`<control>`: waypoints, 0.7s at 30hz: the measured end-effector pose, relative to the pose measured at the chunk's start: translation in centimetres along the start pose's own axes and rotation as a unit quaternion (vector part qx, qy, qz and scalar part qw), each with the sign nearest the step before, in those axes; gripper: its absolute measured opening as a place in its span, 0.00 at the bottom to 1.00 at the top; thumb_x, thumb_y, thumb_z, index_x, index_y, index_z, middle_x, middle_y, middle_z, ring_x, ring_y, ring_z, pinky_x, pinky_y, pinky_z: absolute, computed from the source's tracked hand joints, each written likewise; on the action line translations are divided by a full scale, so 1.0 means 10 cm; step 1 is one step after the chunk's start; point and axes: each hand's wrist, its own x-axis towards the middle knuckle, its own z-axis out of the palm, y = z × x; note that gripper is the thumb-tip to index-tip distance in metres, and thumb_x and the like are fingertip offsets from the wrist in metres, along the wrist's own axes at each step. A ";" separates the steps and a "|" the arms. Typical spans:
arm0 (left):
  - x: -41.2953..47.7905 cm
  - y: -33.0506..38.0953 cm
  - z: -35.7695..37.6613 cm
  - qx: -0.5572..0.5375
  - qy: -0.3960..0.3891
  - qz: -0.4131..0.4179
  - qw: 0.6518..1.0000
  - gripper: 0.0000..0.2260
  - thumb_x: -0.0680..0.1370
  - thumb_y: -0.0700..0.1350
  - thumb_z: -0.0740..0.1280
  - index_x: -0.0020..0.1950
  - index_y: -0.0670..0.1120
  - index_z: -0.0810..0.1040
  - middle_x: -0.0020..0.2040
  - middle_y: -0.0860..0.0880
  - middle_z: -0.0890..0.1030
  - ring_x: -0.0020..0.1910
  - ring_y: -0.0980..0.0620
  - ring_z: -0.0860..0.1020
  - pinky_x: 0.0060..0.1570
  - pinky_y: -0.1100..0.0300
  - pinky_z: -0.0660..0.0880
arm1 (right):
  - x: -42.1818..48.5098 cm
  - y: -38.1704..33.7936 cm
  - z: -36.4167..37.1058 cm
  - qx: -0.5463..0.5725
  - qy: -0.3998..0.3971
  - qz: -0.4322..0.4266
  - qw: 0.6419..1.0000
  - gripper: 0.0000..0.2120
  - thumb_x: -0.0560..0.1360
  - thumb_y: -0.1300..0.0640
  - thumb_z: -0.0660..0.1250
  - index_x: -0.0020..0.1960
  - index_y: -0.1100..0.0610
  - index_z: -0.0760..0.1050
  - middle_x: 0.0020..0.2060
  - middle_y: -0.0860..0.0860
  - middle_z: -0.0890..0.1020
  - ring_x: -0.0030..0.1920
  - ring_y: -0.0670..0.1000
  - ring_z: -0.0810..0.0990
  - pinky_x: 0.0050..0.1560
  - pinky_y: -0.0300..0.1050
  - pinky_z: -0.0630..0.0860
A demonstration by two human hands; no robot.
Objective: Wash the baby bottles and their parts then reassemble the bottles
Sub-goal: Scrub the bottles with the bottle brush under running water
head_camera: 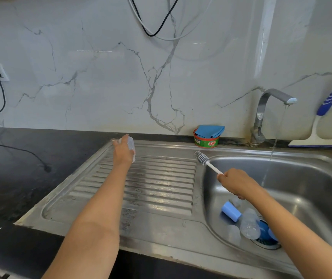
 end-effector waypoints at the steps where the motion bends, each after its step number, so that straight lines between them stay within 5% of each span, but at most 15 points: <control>1: -0.01 -0.01 0.00 -0.003 -0.006 -0.002 1.000 0.30 0.78 0.34 0.64 0.77 0.51 0.60 0.73 0.39 0.57 0.65 0.37 0.70 0.63 0.45 0.70 | 0.00 -0.01 0.02 0.000 0.000 -0.002 1.000 0.18 0.81 0.52 0.55 0.34 0.57 0.64 0.29 0.51 0.66 0.26 0.49 0.62 0.26 0.40 0.61; 7: -0.08 -0.04 0.00 -0.028 -0.005 0.006 1.000 0.40 0.75 0.30 0.66 0.78 0.54 0.51 0.71 0.37 0.59 0.65 0.37 0.69 0.61 0.46 0.71 | 0.01 -0.06 0.10 -0.009 -0.007 -0.010 1.000 0.18 0.81 0.51 0.55 0.34 0.57 0.65 0.29 0.51 0.67 0.26 0.49 0.64 0.26 0.40 0.63; 21: -0.18 -0.08 -0.03 -0.032 0.005 0.032 0.999 0.43 0.71 0.36 0.74 0.77 0.49 0.50 0.68 0.36 0.62 0.64 0.36 0.69 0.61 0.45 0.71 | 0.01 -0.09 0.15 -0.020 -0.010 -0.012 1.000 0.17 0.81 0.51 0.54 0.36 0.57 0.66 0.30 0.51 0.68 0.27 0.49 0.65 0.26 0.40 0.64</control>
